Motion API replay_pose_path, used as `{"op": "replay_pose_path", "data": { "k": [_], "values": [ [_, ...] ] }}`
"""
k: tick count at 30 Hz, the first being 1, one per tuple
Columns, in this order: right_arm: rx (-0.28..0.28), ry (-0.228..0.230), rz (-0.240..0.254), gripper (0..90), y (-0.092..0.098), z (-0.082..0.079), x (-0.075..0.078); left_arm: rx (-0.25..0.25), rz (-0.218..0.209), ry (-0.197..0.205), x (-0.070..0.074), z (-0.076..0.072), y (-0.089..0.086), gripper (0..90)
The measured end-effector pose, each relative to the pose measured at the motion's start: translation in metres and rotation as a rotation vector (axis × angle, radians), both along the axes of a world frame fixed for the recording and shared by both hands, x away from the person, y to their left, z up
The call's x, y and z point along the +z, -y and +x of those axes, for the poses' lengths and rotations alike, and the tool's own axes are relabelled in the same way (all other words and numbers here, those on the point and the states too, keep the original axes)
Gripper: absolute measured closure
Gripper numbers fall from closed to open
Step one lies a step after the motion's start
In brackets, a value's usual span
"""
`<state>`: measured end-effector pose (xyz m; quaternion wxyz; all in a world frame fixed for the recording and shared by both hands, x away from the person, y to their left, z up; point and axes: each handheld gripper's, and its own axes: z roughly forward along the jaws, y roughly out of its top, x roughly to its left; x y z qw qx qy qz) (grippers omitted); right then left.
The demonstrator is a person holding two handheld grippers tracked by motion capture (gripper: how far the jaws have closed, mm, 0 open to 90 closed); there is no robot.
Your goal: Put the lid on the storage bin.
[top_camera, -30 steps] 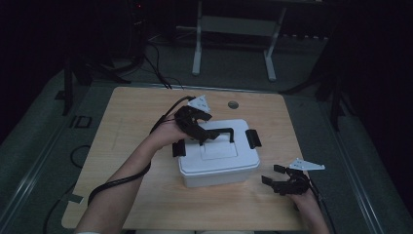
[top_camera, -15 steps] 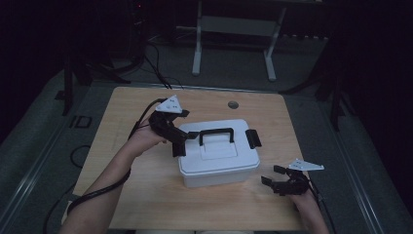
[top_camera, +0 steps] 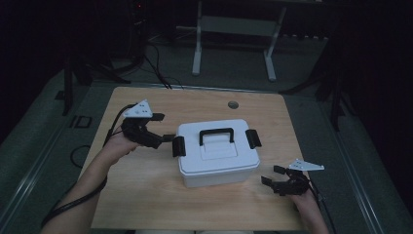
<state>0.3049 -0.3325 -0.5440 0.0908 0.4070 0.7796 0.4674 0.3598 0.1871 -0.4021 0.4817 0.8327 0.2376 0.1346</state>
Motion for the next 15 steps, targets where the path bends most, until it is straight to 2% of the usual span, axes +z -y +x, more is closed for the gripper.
{"op": "replay_pose_path", "data": {
  "k": [5, 10, 15],
  "values": [
    [-0.011, 0.019, 0.000, 14.0, 0.001, -0.001, 0.000, 0.015, -0.008, -0.005, -0.013, -0.009, -0.014, 14.0],
    [-0.029, 0.028, 0.003, 13.9, 0.002, 0.000, -0.001, 0.037, -0.051, -0.015, -0.030, -0.018, -0.030, 14.0],
    [-0.038, 0.030, -0.007, 13.8, 0.002, 0.000, -0.001, 0.063, -0.067, -0.029, -0.049, -0.025, -0.047, 14.0]
  ]
}}
